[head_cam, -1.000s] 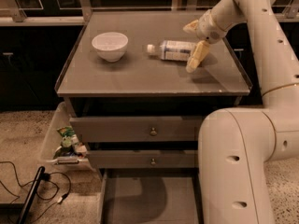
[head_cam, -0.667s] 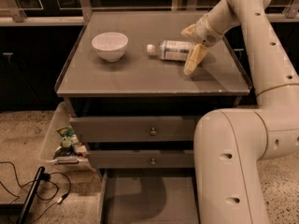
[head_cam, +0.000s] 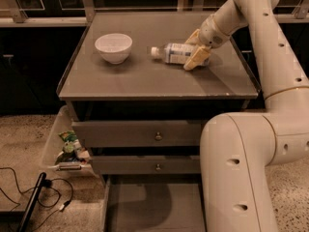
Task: Place blue plastic bottle into bottom drawer
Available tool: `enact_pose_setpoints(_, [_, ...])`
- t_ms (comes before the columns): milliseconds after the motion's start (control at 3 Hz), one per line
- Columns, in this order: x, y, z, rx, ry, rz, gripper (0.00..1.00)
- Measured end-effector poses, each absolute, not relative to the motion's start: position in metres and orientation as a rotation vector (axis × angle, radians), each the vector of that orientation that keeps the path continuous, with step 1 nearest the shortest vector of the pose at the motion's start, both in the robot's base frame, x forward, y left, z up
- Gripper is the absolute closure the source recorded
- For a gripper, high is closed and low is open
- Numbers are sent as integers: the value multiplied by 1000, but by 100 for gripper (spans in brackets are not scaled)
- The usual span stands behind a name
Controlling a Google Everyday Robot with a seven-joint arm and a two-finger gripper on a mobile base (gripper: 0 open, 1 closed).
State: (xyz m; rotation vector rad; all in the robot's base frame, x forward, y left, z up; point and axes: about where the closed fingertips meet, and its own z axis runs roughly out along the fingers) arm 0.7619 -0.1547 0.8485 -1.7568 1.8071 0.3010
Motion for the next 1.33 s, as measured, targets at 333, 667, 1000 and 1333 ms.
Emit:
enact_pose_setpoints(333, [762,-155,849,-1757,1807,301,64])
enact_pose_setpoints(667, [762,-155,849,-1757,1807,301,88])
enact_pose_setpoints(1000, [762,-167,861,-1708,1809,275,100])
enact_pose_setpoints(1333, [746,-190,886,-1642,1802,256,100])
